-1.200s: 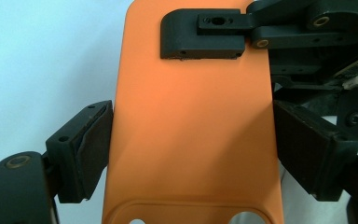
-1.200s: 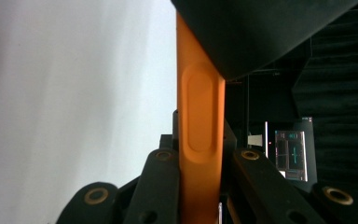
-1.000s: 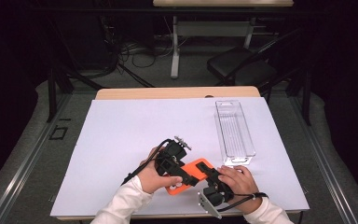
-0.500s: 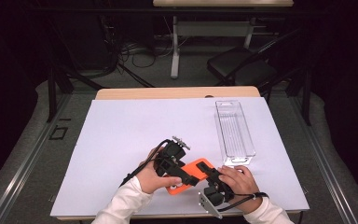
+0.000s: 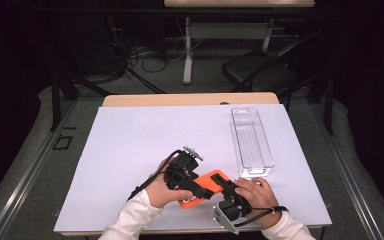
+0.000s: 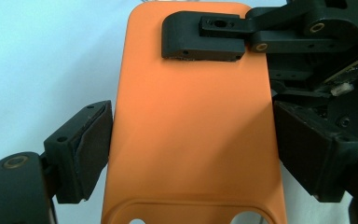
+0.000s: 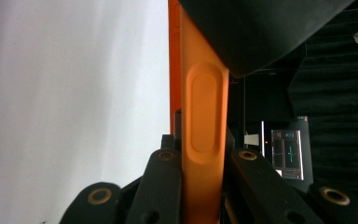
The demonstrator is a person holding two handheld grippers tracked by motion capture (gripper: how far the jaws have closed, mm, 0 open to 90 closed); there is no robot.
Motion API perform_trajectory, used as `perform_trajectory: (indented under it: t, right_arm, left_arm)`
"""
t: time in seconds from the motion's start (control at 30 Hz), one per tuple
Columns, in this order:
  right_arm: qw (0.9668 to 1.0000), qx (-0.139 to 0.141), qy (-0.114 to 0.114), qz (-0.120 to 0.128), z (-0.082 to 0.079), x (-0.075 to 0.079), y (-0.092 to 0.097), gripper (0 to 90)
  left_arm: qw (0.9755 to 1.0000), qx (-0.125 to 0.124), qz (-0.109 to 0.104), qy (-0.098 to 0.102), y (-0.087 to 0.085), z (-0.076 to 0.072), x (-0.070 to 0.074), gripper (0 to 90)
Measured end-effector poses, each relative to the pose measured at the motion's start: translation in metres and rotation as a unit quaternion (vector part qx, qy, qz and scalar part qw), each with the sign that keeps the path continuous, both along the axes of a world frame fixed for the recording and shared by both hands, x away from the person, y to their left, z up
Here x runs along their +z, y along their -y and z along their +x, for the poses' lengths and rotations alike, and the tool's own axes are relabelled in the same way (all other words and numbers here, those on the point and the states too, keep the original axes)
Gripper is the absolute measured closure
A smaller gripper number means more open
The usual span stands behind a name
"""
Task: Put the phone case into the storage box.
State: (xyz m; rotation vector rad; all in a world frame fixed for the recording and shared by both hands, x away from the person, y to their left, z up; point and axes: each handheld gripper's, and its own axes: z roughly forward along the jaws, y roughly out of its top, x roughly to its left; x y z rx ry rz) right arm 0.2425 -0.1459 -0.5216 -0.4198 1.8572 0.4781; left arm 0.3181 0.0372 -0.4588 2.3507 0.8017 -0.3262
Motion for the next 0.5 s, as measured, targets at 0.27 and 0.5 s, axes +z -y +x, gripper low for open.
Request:
perform_trajectory:
  t: [0.27,0.5]
  right_arm:
    - [1.0000,0.001,0.001,-0.005,-0.001,0.000,-0.001,86.1]
    - [1.0000,-0.002,-0.002,-0.007,0.000,-0.002,0.000,86.1]
  left_arm:
    - [0.9997,0.014,-0.016,-0.012,-0.005,0.003,0.000,10.7]
    - [0.9995,0.019,-0.025,0.000,-0.012,0.004,0.004,10.7]
